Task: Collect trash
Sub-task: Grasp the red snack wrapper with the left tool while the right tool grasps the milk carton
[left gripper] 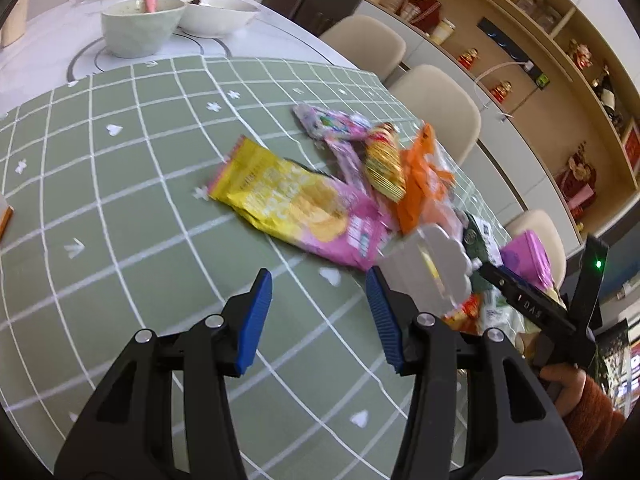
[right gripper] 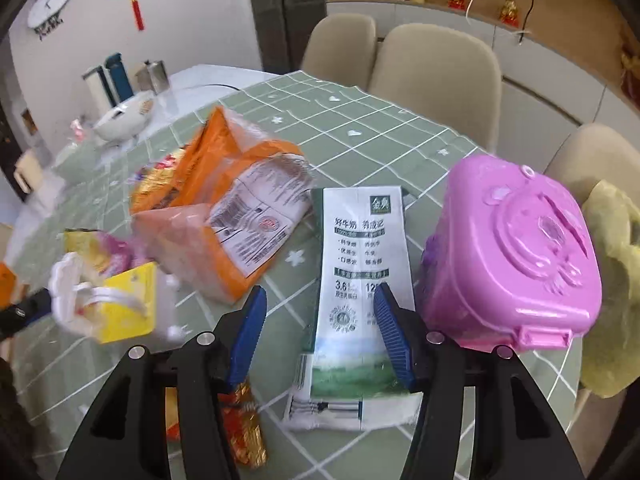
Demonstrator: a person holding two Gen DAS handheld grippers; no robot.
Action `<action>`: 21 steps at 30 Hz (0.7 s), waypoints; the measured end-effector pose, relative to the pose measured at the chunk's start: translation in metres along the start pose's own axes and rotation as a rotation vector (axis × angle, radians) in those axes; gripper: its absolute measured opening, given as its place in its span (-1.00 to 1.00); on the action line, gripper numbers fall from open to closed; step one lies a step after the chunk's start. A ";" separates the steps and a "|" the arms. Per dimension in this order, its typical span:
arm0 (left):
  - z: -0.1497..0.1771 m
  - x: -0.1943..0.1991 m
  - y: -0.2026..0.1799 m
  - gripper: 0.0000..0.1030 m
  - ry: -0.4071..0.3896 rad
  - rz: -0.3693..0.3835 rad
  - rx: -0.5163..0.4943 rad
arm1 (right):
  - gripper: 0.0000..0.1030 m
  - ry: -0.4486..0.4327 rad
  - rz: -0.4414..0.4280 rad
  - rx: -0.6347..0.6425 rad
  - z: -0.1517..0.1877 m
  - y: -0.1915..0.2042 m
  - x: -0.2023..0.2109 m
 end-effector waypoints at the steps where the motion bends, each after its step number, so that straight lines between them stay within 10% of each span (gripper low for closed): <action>1: 0.004 0.000 -0.004 -0.10 0.012 0.011 -0.004 | 0.01 0.008 -0.037 -0.016 0.002 -0.004 0.004; 15: 0.078 -0.048 -0.092 -0.11 0.172 0.026 0.004 | 0.01 -0.025 -0.062 -0.073 0.048 -0.044 0.036; 18: 0.077 -0.053 -0.100 -0.74 0.180 -0.001 0.007 | 0.01 -0.020 -0.083 -0.080 0.045 -0.043 0.028; 21: 0.078 -0.045 -0.096 -0.89 0.167 -0.031 -0.016 | 0.01 -0.010 -0.091 -0.077 0.037 -0.034 0.017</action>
Point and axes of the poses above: each gripper's, at about its wrist camera, not at the fingertips, and x roughly against the way its jaws point, y to its left, z to its underside, the point moved 2 cm from there along -x, roughly the way its jaws point, and after that the axes turned 10 degrees about x, right-handed, at the moved point
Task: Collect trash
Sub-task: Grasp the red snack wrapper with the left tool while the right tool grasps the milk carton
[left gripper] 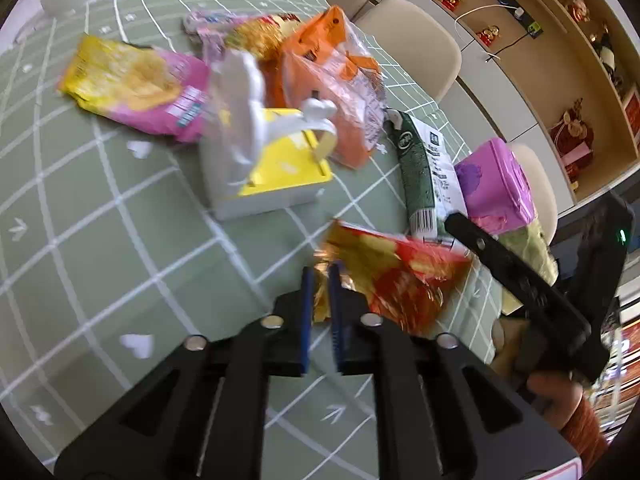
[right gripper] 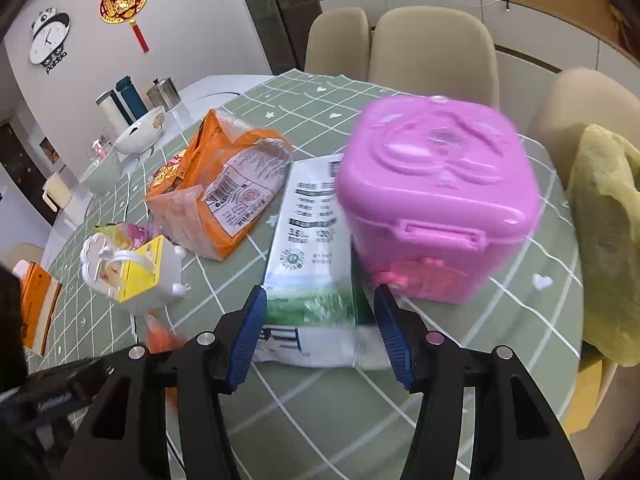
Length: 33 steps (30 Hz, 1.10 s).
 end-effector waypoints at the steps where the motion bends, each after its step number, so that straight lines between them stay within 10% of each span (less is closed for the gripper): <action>1: 0.001 0.007 0.005 -0.89 -0.013 -0.016 -0.008 | 0.01 0.006 -0.004 0.000 -0.001 0.003 -0.004; 11: -0.001 0.056 0.071 -0.88 -0.067 -0.038 0.063 | -0.31 0.052 -0.085 0.030 0.018 0.042 0.008; 17: 0.002 0.072 0.079 -0.55 -0.093 -0.018 0.068 | 0.23 -0.057 -0.048 -0.049 0.003 0.043 0.023; 27: 0.022 0.082 0.071 -0.28 -0.107 -0.004 0.014 | 0.24 0.114 0.127 -0.040 -0.026 0.050 -0.046; 33: 0.035 0.082 0.067 -0.21 -0.090 0.031 0.035 | -0.06 0.082 0.020 0.041 -0.030 0.054 -0.024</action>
Point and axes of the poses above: each gripper's, at about its wrist camera, not at the fingertips, and x roughly against the way its jaws point, y to its left, z to its underside, the point moved 2 cm from there along -x, roughly the way its jaws point, and after that the axes turned 10 degrees about x, right-handed, at the moved point
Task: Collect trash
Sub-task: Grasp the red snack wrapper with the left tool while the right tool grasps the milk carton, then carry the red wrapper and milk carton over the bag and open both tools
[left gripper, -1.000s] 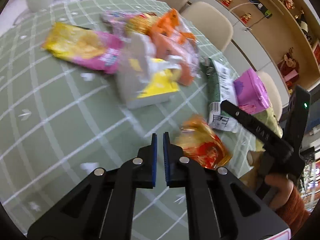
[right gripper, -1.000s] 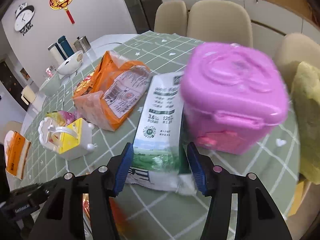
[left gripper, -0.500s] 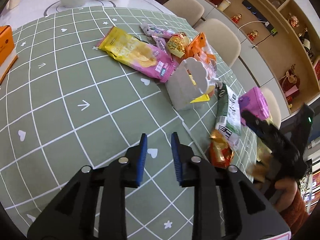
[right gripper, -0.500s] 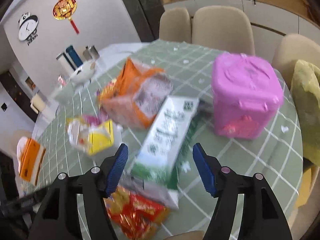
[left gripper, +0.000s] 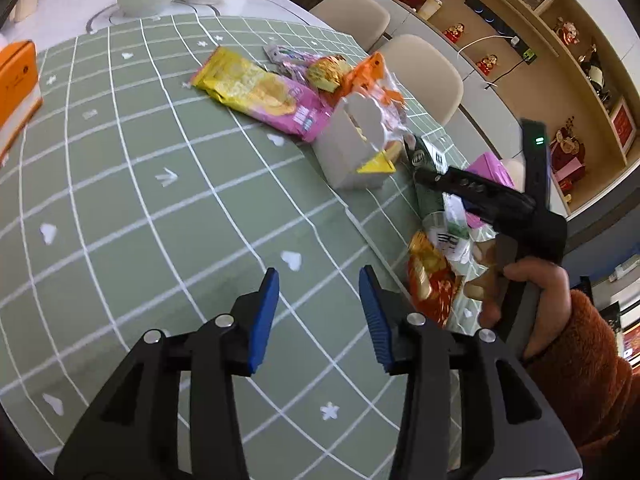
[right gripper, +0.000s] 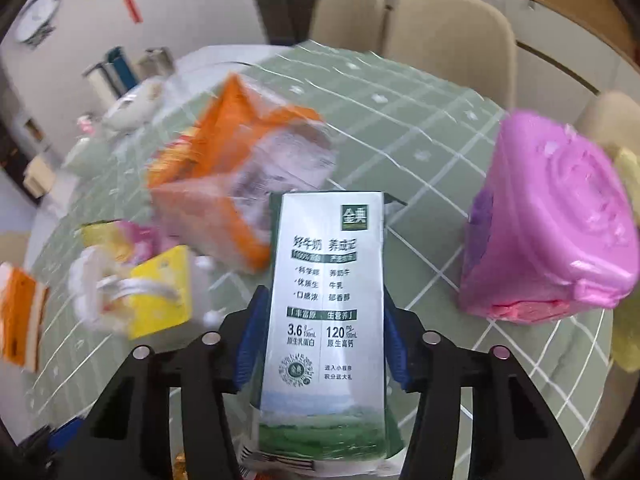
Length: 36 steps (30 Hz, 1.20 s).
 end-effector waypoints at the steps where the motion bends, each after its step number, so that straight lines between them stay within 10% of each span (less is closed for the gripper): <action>1: 0.002 -0.002 -0.002 -0.21 0.006 0.005 0.000 | -0.06 -0.025 -0.013 0.023 -0.001 0.001 0.013; 8: 0.017 -0.014 -0.050 -0.15 -0.009 0.037 -0.034 | -0.06 -0.179 -0.099 0.168 -0.027 -0.007 0.081; 17: 0.034 -0.064 -0.098 -0.17 0.005 -0.152 -0.021 | -0.06 -0.260 -0.143 0.255 -0.041 -0.047 0.132; 21: 0.037 -0.073 -0.109 -0.65 0.010 -0.203 -0.033 | -0.06 -0.274 -0.150 0.252 -0.039 -0.070 0.147; 36: -0.045 0.028 -0.195 -0.68 -0.334 -0.151 -0.206 | -0.06 -0.439 -0.101 0.265 -0.037 -0.096 0.224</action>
Point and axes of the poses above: each gripper's, at about its wrist camera, not at the fingertips, and x roughly against the way its jaws point, y to its left, z to its underside, the point moved 2 cm from there along -x, roughly the way its jaws point, and after that the axes turned 10 degrees about x, right-handed, at the moved point
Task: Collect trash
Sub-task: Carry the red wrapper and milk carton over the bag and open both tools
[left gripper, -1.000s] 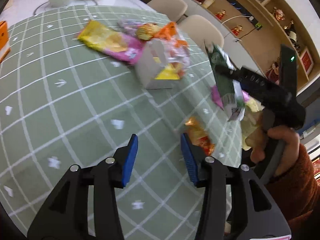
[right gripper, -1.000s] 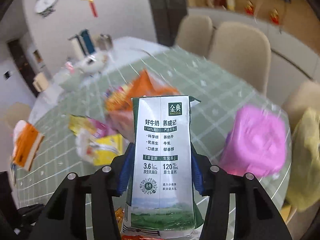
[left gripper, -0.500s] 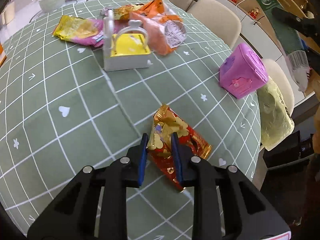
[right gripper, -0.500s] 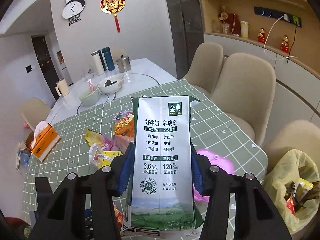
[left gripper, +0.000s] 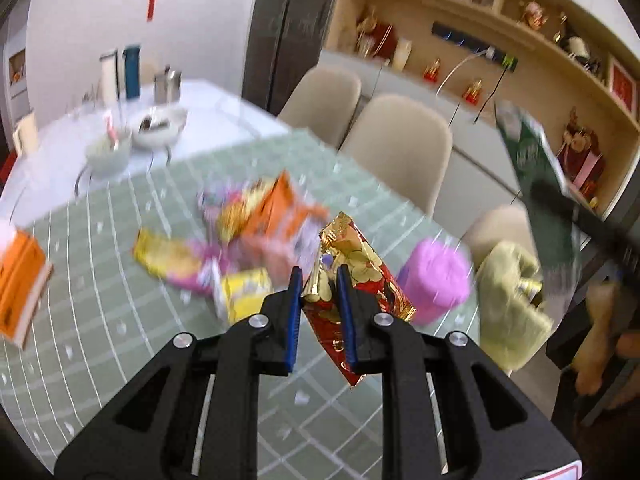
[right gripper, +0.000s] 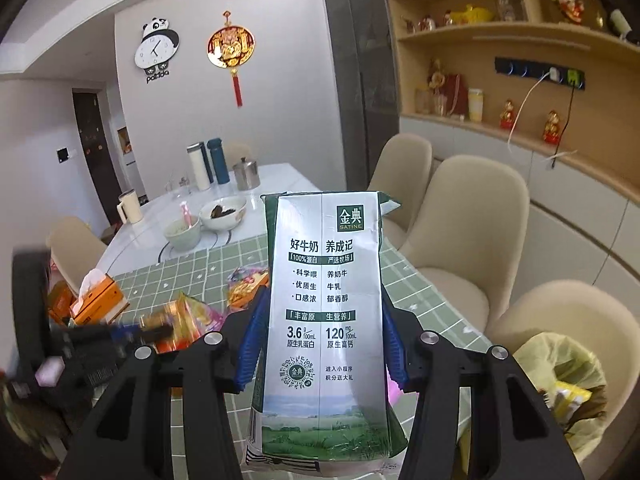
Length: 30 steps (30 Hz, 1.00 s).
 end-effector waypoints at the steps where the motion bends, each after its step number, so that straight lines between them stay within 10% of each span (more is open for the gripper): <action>1: -0.006 0.002 -0.003 -0.68 -0.011 0.012 -0.005 | -0.06 -0.006 0.011 0.002 -0.001 -0.003 0.005; 11: -0.051 -0.002 -0.105 -0.67 -0.095 0.216 -0.089 | -0.06 -0.077 0.202 -0.020 0.008 -0.078 0.071; 30: 0.023 -0.124 -0.302 -0.67 0.140 0.408 -0.207 | -0.06 -0.075 0.423 -0.126 0.076 -0.266 0.135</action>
Point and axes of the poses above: each gripper's, at about its wrist camera, not at the fingertips, and x roughly against the way its jaws point, y to its left, z to its underside, the point moved 2 cm from there along -x, roughly the way its jaws point, and after that the axes turned 10 degrees about x, right-handed, at the moved point
